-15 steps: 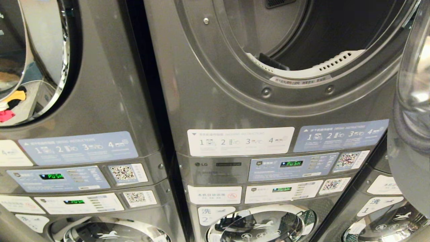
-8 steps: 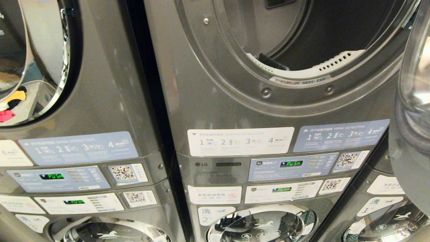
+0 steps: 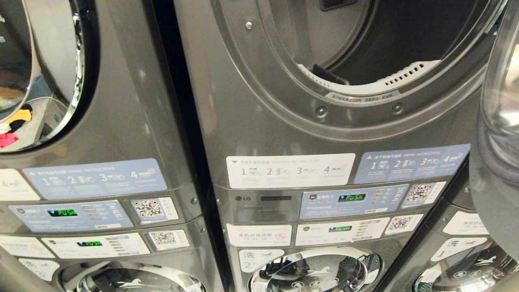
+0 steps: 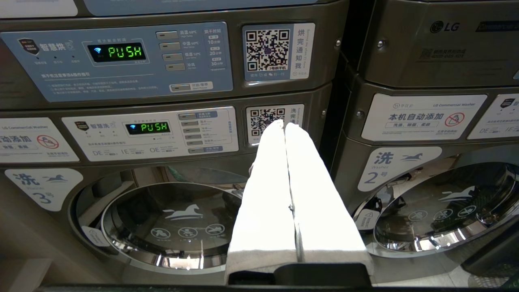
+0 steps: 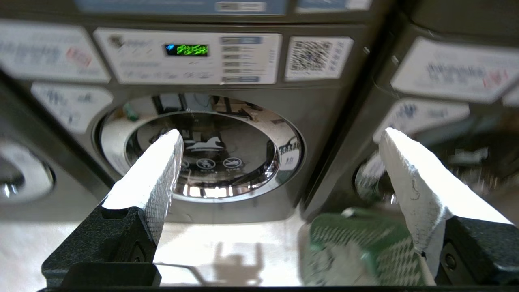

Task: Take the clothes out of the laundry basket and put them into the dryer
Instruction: Open the dryer

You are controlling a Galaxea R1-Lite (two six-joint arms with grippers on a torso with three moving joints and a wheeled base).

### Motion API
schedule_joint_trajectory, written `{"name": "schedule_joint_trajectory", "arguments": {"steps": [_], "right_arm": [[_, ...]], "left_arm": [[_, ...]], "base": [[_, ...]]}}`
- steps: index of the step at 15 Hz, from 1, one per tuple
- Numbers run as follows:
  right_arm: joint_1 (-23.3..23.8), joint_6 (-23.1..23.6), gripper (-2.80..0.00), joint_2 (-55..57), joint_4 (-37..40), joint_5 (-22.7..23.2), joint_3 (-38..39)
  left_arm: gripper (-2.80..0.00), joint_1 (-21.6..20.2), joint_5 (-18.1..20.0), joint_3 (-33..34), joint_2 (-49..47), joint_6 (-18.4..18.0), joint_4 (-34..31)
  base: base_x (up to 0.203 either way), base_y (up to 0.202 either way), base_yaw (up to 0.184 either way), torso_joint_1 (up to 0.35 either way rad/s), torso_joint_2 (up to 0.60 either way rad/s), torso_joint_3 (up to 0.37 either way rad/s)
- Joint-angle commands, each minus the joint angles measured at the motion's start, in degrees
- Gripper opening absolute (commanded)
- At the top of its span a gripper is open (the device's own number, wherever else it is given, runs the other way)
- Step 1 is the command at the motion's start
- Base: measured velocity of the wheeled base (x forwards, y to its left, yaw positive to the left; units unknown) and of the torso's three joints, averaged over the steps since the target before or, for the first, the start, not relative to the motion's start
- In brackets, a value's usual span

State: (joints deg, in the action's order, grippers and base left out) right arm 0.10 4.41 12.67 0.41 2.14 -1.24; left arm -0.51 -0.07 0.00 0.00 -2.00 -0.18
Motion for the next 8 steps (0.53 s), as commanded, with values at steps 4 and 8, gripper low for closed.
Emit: {"name": "schedule_joint_trajectory", "arguments": {"steps": [4,8], "right_arm": [[0.0,3.2,0.00,-12.5,-0.2,0.7,1.2],[0.3,-0.7,0.00,-12.6,-0.2,-1.2,1.2]], "left_arm": [[-2.80,0.0,0.0,0.1,0.0,0.0,0.0],[-2.80,0.0,0.0,0.1,0.0,0.0,0.0]], "base": [[0.000,0.000,0.000,0.000,0.00,0.000],[0.000,0.000,0.000,0.000,0.00,0.000]]}}
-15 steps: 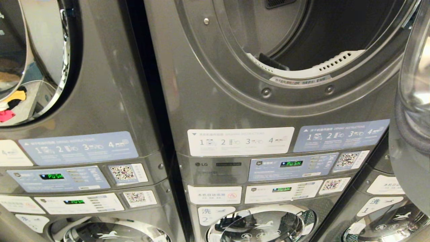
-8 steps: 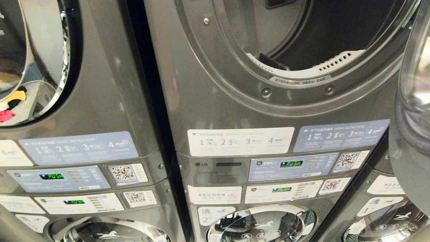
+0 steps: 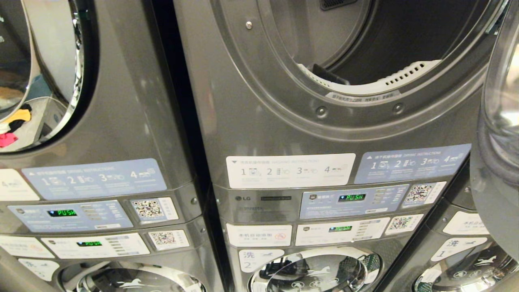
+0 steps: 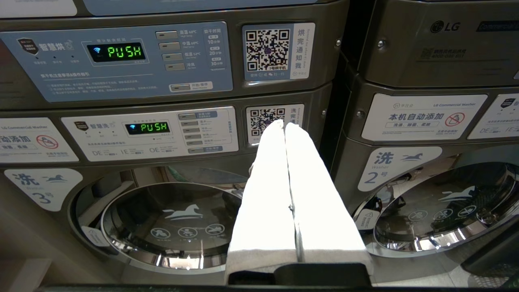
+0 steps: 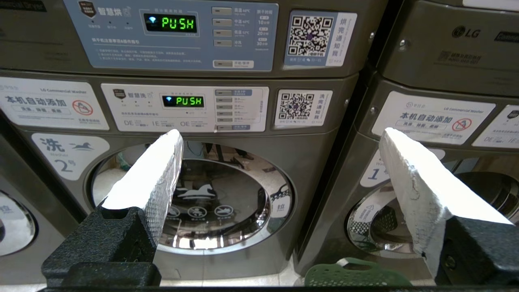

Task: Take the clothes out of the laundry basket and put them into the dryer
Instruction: Open the dryer

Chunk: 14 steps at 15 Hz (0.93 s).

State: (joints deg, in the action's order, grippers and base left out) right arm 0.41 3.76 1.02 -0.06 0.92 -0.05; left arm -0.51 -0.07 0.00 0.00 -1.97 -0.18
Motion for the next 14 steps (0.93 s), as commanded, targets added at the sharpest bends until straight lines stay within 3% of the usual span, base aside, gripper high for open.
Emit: {"name": "schedule_joint_trajectory", "arguments": {"steps": [1,6,8,12,14], "right_arm": [[0.1,0.5,0.00,-0.9,0.1,0.0,0.0],[0.1,-0.4,0.00,-0.9,0.2,0.0,0.0],[0.1,-0.3,0.00,-0.9,0.2,0.0,0.0],[0.1,0.5,0.00,-0.9,0.1,0.0,0.0],[0.0,0.6,0.00,-0.9,0.1,0.0,0.0]], "left_arm": [[-2.80,0.0,0.0,0.0,0.0,0.0,0.0],[-2.80,0.0,0.1,0.0,0.0,-0.3,0.0],[-2.80,0.0,0.4,0.1,0.0,-2.0,-0.2],[-2.80,0.0,0.0,0.1,0.0,0.2,0.2],[-2.80,0.0,0.0,0.1,0.0,0.4,0.2]], "base": [[0.000,0.000,0.000,0.000,0.00,0.000],[0.000,0.000,0.000,0.000,0.00,0.000],[0.000,0.000,0.000,0.000,0.00,0.000],[-0.016,0.000,0.000,0.003,0.00,0.000],[-0.169,0.000,0.000,0.016,0.01,-0.003]]}}
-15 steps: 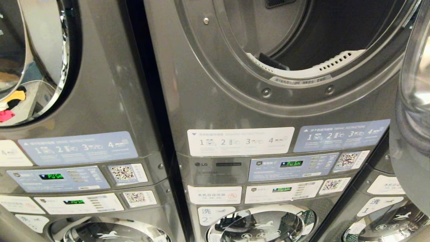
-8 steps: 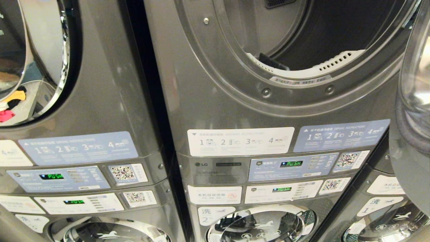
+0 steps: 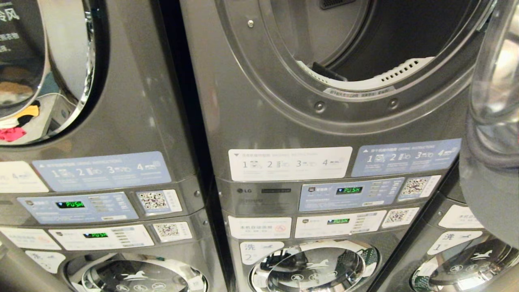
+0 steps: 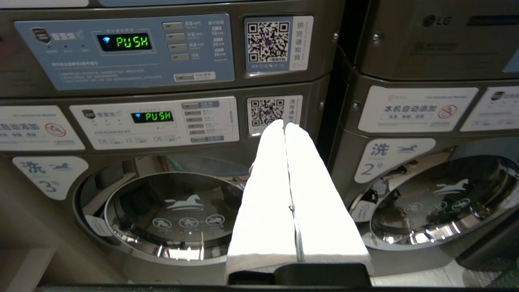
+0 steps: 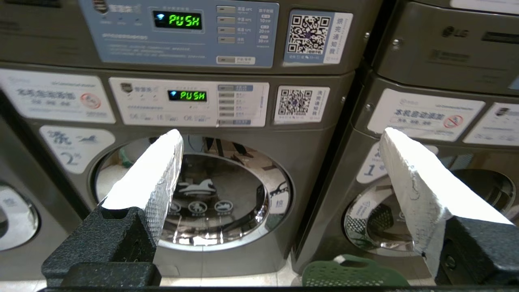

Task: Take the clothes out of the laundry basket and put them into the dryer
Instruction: Open the dryer

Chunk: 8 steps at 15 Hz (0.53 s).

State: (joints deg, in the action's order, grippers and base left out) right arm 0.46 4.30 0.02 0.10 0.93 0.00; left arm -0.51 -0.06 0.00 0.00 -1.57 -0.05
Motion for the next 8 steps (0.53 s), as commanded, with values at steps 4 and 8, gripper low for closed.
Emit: {"name": "schedule_joint_trajectory", "arguments": {"steps": [4,8], "right_arm": [[0.0,-0.3,0.00,0.1,0.0,0.0,0.0],[0.0,-0.4,0.00,0.1,0.0,0.0,0.0]], "left_arm": [[-2.80,0.0,0.0,0.1,0.0,-0.1,0.0],[-2.80,0.0,0.0,0.1,0.0,-0.1,0.0]], "base": [[-0.196,0.000,0.001,-0.010,0.00,0.000],[-0.195,0.000,0.001,0.006,0.00,0.005]]}}
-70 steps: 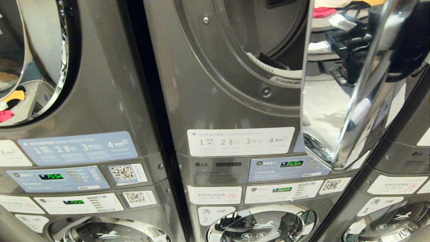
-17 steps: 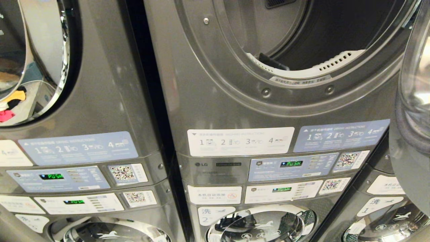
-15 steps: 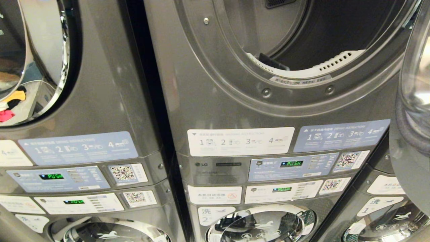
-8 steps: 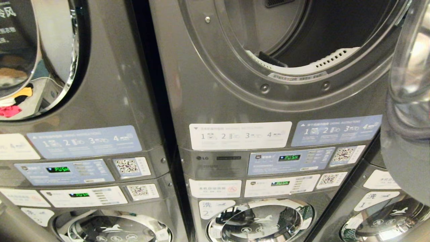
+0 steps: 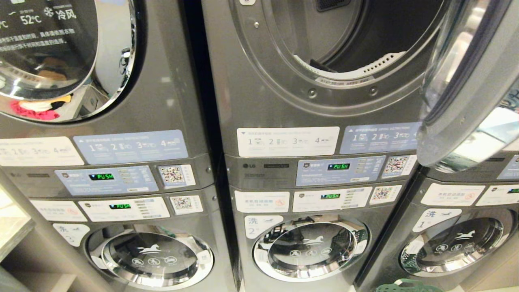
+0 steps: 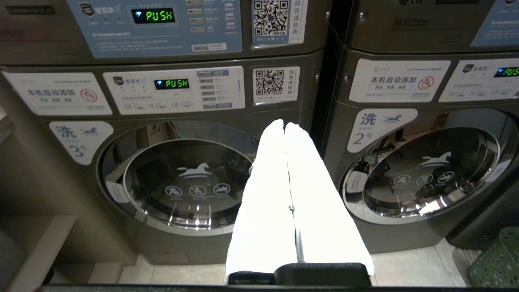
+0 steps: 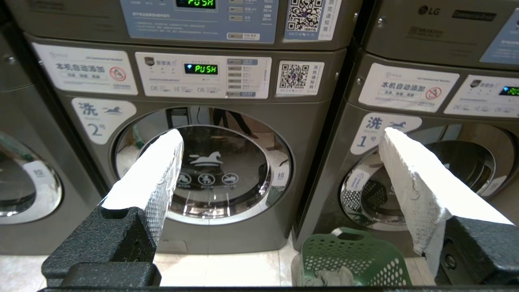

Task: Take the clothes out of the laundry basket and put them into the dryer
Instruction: Open the dryer

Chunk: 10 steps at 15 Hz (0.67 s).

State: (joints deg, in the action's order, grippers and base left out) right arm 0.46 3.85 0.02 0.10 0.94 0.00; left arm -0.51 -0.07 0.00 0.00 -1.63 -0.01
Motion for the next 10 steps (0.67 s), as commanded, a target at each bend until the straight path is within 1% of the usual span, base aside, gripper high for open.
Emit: {"name": "schedule_joint_trajectory", "arguments": {"steps": [1,4,9,10], "right_arm": [[0.0,0.0,0.00,0.1,0.0,0.0,0.0],[0.0,0.2,0.00,0.1,0.0,0.0,0.0],[0.0,-0.8,0.00,0.1,0.0,-0.2,0.0],[0.1,-1.1,-2.80,0.1,0.1,-0.3,-0.1]], "left_arm": [[-2.80,0.0,0.0,0.1,0.0,0.0,0.0],[-2.80,0.0,0.0,0.1,0.0,0.0,0.0],[-2.80,0.0,0.0,0.1,0.0,0.1,-0.2],[-2.80,0.0,0.0,0.1,0.0,0.1,-0.2]], "base": [[-0.192,0.000,0.002,0.004,0.00,0.002],[-0.195,0.000,0.002,0.002,0.00,0.002],[-0.190,0.000,0.002,0.004,0.00,0.002],[-0.099,0.000,0.002,-0.006,0.00,0.004]]}}
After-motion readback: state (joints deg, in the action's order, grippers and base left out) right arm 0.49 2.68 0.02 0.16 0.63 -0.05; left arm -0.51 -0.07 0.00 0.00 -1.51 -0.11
